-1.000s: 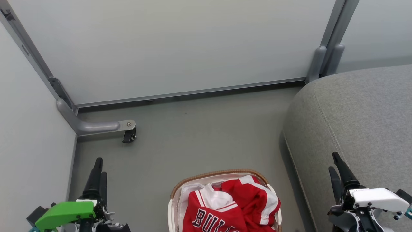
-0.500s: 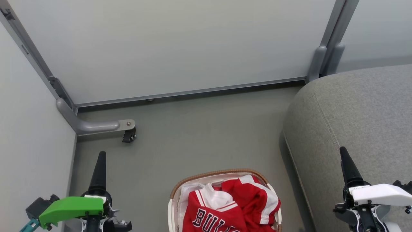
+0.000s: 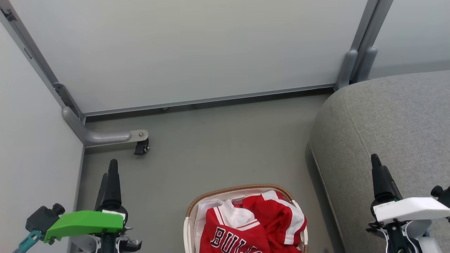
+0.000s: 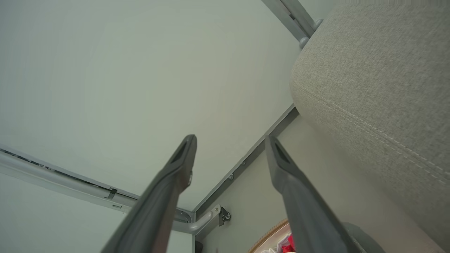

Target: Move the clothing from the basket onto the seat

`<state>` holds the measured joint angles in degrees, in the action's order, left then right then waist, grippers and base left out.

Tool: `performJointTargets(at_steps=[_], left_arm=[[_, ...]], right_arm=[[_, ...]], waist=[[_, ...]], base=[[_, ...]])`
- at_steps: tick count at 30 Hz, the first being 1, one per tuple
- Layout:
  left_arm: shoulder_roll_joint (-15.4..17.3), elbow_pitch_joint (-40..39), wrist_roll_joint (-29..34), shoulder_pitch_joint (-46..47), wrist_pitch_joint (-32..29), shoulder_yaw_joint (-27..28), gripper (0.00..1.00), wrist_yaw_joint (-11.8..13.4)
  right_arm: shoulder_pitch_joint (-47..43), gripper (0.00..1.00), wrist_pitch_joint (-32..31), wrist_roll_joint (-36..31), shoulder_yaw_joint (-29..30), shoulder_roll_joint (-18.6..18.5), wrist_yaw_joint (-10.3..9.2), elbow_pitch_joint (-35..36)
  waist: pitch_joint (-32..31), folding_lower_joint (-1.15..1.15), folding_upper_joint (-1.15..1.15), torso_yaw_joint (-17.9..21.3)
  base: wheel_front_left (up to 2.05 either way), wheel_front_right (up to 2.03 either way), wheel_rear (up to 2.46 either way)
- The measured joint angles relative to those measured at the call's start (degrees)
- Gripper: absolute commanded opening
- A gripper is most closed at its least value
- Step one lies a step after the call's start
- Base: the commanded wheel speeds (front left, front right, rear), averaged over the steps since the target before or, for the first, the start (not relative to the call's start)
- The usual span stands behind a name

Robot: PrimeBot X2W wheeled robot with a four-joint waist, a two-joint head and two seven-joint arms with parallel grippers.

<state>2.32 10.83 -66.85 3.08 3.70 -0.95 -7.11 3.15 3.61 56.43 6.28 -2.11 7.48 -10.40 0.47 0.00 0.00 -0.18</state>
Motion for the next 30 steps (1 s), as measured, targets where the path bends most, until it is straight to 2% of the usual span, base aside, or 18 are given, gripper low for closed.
performJointTargets(at_steps=[15,30], left_arm=[[0.1,-0.3,16.8,-1.1,2.7,-2.0,1.0,0.0],[0.1,1.2,27.8,-1.4,5.0,-2.7,1.0,0.0]], right_arm=[[-1.1,1.0,2.6,-16.1,-1.1,-0.1,0.0,1.9],[-1.5,1.0,5.0,-28.4,-2.1,-0.3,0.0,1.9]], waist=[[0.0,0.0,0.0,-0.1],[0.0,0.0,0.0,-0.2]], base=[[0.0,0.0,0.0],[0.0,0.0,0.0]])
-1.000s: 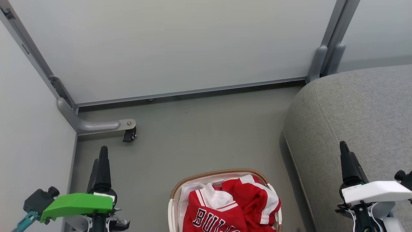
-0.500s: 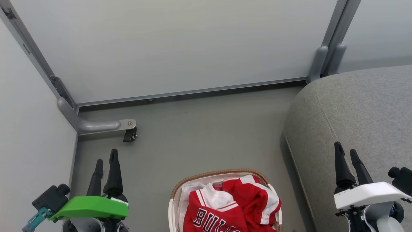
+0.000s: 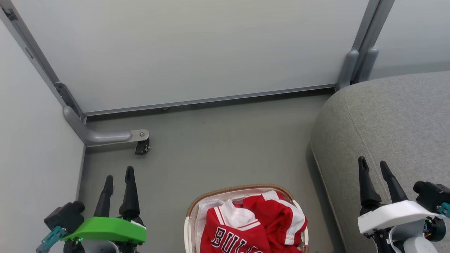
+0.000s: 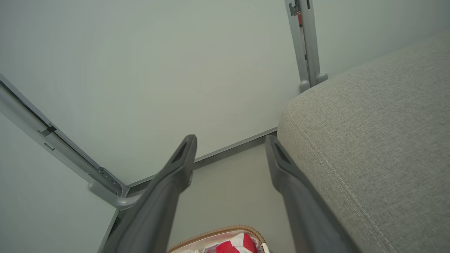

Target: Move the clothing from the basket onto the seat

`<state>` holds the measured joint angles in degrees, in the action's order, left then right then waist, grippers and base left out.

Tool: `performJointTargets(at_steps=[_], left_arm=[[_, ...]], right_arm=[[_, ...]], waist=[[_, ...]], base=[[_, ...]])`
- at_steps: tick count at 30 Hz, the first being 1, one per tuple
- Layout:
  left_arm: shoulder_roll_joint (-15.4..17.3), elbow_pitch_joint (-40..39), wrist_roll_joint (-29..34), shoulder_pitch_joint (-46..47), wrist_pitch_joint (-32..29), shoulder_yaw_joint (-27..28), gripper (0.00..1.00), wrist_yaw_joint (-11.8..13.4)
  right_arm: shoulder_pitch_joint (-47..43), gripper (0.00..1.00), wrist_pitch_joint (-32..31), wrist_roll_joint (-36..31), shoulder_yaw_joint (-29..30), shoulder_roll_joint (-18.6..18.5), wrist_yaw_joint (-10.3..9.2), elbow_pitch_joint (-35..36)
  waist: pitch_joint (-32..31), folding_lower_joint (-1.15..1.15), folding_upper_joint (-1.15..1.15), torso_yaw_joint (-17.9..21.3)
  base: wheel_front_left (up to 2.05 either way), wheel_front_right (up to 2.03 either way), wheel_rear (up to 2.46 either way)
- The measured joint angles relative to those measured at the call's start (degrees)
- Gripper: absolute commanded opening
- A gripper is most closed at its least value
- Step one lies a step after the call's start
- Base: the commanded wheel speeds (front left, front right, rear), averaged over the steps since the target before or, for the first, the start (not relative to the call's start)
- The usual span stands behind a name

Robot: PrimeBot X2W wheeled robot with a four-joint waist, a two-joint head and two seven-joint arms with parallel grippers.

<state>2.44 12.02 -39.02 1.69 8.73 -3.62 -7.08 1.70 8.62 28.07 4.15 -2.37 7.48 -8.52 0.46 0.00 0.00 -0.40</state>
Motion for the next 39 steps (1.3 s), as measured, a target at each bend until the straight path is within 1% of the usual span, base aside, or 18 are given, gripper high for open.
performJointTargets(at_steps=[22,39], left_arm=[[0.1,4.7,10.1,-0.1,3.0,-2.3,1.0,0.5],[0.2,8.0,15.2,-0.1,5.0,-3.3,1.0,0.5]], right_arm=[[-0.2,1.0,3.0,-12.8,-1.2,-0.2,0.0,-1.3],[-0.3,1.0,5.0,-20.5,-1.7,-0.3,0.0,-1.9]], waist=[[0.3,0.0,0.0,-0.3],[0.4,0.0,0.0,-0.5]], base=[[0.0,0.0,0.0],[0.0,0.0,0.0]])
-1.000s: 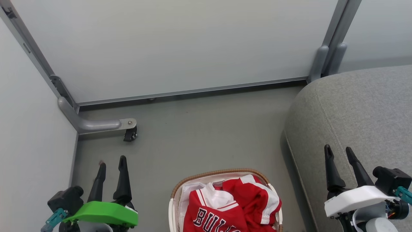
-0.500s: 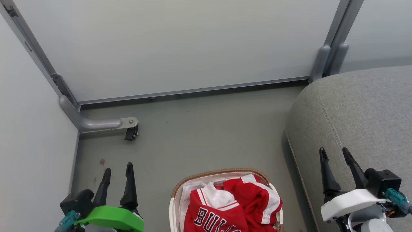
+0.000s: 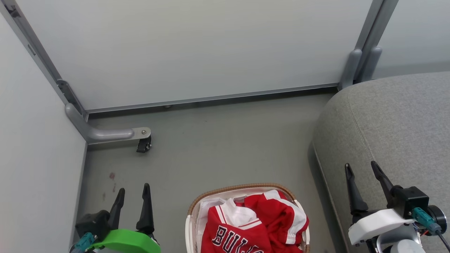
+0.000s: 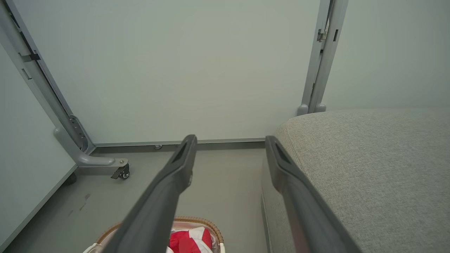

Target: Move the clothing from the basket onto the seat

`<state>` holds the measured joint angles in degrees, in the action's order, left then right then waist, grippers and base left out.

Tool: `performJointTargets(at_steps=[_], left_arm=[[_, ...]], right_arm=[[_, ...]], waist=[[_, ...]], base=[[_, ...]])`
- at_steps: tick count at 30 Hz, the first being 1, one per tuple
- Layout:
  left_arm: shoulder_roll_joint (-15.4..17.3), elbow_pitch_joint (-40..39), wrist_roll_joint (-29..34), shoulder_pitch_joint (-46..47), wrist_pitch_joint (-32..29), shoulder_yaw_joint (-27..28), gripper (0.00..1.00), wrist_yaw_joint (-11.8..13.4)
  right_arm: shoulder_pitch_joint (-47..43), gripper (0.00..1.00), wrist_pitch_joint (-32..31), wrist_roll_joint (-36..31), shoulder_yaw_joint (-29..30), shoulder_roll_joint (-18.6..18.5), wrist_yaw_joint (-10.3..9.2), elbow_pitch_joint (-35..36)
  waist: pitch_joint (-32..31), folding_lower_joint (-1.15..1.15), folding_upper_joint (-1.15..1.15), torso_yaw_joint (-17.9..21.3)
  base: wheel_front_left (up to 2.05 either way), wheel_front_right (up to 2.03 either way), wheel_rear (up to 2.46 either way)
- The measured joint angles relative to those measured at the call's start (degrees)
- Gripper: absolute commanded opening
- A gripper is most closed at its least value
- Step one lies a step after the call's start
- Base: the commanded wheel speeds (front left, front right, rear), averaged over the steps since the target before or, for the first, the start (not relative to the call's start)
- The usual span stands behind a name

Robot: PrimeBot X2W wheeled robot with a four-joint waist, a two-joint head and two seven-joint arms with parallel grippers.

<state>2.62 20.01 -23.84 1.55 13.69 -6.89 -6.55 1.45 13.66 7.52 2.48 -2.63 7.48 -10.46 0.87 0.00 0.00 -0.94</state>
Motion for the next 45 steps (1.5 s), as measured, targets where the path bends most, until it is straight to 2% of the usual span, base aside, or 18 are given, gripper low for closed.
performJointTargets(at_steps=[14,35,45], left_arm=[[0.0,1.1,4.1,0.0,1.4,-0.6,1.0,0.0],[0.1,1.6,4.3,0.1,1.4,-0.6,1.0,0.0],[0.1,2.0,6.9,2.8,1.4,-2.0,1.0,0.0]], right_arm=[[-0.3,1.0,1.3,-5.6,-0.2,-0.1,0.0,0.0],[-0.3,1.0,1.3,-5.4,0.0,-0.1,0.01,0.2],[2.3,1.0,1.3,-5.2,-0.2,-0.1,0.01,1.2]], waist=[[0.2,0.0,0.0,-0.1],[0.9,0.0,0.0,0.2],[5.0,0.0,0.0,1.0]], base=[[0.0,0.0,0.0],[0.0,0.0,0.0],[0.0,0.0,0.0]])
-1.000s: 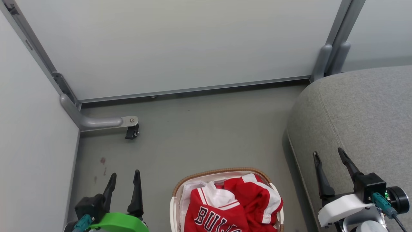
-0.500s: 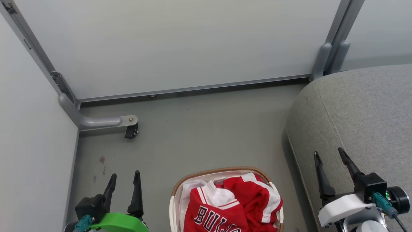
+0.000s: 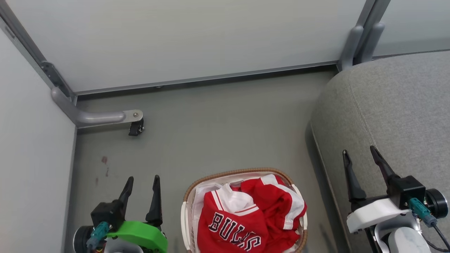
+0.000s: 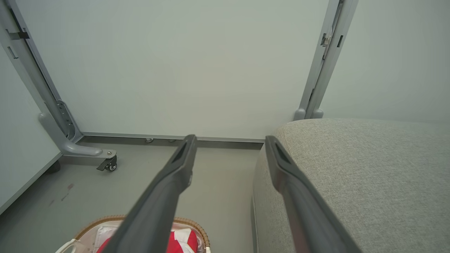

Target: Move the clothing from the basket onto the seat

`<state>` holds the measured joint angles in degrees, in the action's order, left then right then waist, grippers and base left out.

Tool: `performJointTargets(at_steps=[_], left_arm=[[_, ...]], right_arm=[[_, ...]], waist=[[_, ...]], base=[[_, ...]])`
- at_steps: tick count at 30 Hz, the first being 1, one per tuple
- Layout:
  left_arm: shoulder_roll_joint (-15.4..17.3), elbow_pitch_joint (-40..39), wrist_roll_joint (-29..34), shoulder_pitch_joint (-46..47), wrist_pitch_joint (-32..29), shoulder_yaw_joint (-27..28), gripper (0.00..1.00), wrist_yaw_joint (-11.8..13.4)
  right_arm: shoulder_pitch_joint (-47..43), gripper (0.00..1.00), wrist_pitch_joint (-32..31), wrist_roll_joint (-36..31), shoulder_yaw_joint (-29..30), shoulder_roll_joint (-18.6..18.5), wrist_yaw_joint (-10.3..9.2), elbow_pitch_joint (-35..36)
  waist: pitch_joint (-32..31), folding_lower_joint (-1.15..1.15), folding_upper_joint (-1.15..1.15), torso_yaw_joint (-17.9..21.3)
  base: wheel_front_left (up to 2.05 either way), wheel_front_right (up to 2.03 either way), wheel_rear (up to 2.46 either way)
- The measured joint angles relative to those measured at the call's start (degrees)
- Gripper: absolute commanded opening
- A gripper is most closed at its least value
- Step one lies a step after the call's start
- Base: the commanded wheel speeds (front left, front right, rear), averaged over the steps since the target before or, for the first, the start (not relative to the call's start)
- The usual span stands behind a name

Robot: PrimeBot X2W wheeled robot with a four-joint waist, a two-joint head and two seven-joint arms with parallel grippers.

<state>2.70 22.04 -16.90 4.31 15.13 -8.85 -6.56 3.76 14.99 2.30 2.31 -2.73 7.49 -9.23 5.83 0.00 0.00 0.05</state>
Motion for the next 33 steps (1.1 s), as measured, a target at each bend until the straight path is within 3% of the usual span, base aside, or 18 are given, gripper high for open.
performJointTargets(at_steps=[8,15,24,33], left_arm=[[0.0,5.0,3.6,6.6,0.0,-4.1,1.0,-0.5],[0.2,13.8,6.9,15.0,0.0,-9.6,1.0,-0.7],[1.7,27.7,4.1,25.1,-0.3,-25.7,1.0,-0.8],[2.4,34.0,-2.7,32.6,-3.4,-41.1,1.0,-0.8]], right_arm=[[4.6,1.0,0.0,0.2,-0.7,0.0,0.0,1.0],[8.2,1.0,0.0,1.1,-1.7,0.0,0.0,1.5],[11.4,1.0,0.0,2.3,-2.5,0.0,0.02,2.0],[13.6,1.0,0.0,3.1,-3.6,0.0,0.02,2.5]], waist=[[6.2,0.0,0.0,1.3],[13.4,0.0,0.0,3.0],[22.4,-0.01,0.0,5.5],[29.6,-0.01,0.0,7.4]], base=[[0.0,0.0,0.0],[0.0,0.0,0.0],[0.0,0.0,0.0],[0.0,0.0,0.0]])
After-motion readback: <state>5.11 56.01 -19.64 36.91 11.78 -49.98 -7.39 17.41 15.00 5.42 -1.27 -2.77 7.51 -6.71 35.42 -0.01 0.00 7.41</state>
